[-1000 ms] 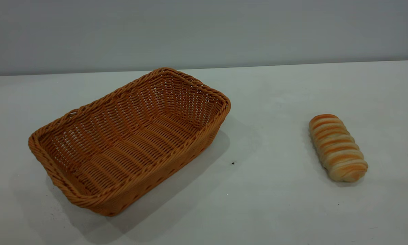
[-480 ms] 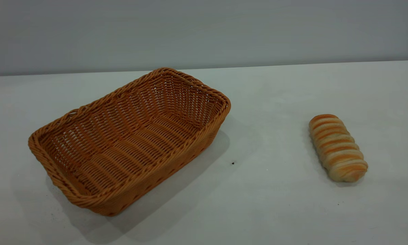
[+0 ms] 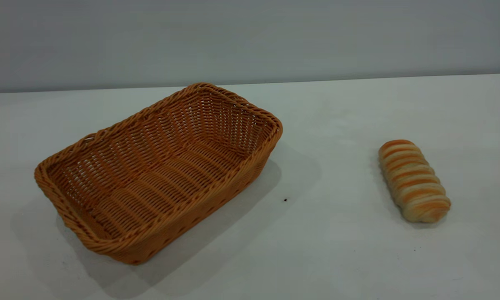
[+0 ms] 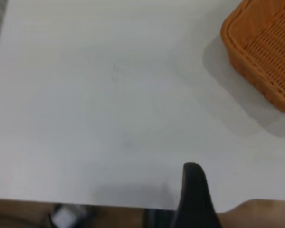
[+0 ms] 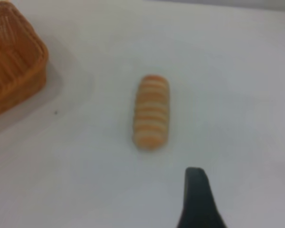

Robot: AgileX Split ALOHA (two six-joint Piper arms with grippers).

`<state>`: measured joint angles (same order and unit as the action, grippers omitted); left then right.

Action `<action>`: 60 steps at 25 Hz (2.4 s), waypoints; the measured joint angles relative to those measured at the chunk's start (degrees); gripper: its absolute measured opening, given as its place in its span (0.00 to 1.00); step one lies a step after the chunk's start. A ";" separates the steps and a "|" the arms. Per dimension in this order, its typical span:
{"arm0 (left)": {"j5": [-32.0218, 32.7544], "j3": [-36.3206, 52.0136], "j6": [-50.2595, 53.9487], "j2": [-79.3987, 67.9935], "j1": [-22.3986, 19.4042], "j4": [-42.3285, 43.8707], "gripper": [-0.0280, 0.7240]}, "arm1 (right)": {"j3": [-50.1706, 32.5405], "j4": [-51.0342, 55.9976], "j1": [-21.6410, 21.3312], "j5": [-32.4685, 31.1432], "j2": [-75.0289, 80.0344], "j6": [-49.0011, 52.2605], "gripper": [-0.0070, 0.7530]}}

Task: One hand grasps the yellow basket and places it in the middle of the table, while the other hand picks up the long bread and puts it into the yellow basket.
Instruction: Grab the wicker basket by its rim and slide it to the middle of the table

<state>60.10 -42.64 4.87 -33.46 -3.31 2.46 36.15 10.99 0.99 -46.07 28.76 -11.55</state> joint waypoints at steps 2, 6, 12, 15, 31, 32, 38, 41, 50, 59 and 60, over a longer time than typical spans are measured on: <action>-2.73 -0.43 2.57 -6.27 0.00 -0.71 0.81 | 0.53 4.28 0.00 4.49 7.05 -4.50 0.73; -10.16 -0.59 5.61 -17.25 0.00 -7.06 0.81 | 0.77 18.83 0.00 11.75 20.68 -18.29 0.73; -20.63 -0.60 5.75 -35.73 0.00 -17.27 0.81 | 1.97 44.41 6.02 18.93 38.45 -42.14 0.73; -24.04 -0.65 5.27 -44.95 0.12 -21.19 0.81 | 4.23 54.90 11.41 21.46 46.04 -51.12 0.73; -41.01 -1.01 6.70 -71.93 9.78 -31.86 0.81 | 9.11 68.55 16.71 23.60 59.76 -65.75 0.73; -42.79 -1.15 6.71 -73.09 10.25 -32.80 0.81 | 9.11 68.67 16.71 23.73 59.76 -65.81 0.73; -52.62 -1.27 6.92 -79.95 13.23 -40.27 0.73 | 9.11 68.76 16.71 23.88 59.76 -65.85 0.73; -53.97 -1.27 6.92 -80.70 13.23 -42.14 0.55 | 9.11 68.76 16.71 23.88 59.76 -65.30 0.73; -53.77 -2.38 4.75 -79.36 13.23 -42.44 0.17 | 9.11 62.54 13.92 22.12 59.76 -56.07 0.73; -37.06 -20.77 -11.08 -82.34 13.23 -30.32 0.17 | 9.11 49.86 1.71 23.51 62.09 -47.20 0.73; -34.85 -23.66 -11.96 -84.08 13.23 -29.56 0.17 | 9.11 49.80 1.10 24.49 63.32 -47.20 0.73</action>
<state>25.25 -66.30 -7.09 -117.54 9.92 -27.10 45.26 60.80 2.09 -21.58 92.09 -58.75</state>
